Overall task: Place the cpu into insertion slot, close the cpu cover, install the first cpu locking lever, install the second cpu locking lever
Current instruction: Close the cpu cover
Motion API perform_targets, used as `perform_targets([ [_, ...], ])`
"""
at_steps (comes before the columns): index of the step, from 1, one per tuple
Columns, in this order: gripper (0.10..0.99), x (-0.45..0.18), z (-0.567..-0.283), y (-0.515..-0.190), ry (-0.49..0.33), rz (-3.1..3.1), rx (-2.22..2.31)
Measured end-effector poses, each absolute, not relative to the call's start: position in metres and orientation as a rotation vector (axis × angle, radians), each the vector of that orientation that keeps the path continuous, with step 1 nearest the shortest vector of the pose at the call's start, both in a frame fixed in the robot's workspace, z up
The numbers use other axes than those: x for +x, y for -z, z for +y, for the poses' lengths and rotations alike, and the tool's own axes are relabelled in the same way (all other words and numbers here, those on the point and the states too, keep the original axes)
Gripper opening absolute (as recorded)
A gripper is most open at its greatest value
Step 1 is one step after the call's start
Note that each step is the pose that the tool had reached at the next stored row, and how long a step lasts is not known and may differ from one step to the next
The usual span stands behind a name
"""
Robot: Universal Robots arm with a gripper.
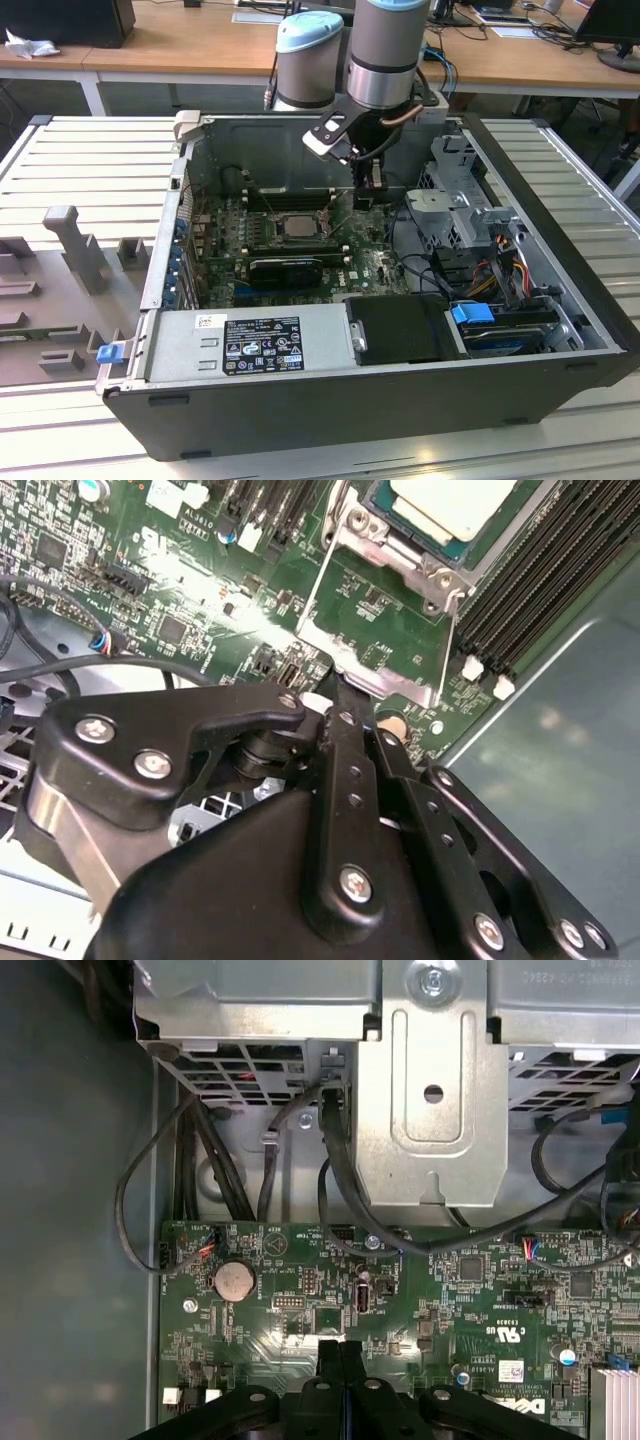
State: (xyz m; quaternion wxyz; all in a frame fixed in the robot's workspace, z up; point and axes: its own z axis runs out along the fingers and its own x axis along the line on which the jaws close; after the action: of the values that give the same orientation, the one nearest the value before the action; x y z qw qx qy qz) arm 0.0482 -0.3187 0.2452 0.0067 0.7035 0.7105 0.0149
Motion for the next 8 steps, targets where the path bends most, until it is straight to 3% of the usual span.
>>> perform_targets([
  [8, 0.106, 0.0455, -0.3187, -0.2452, -0.047, 2.223, 2.2],
])
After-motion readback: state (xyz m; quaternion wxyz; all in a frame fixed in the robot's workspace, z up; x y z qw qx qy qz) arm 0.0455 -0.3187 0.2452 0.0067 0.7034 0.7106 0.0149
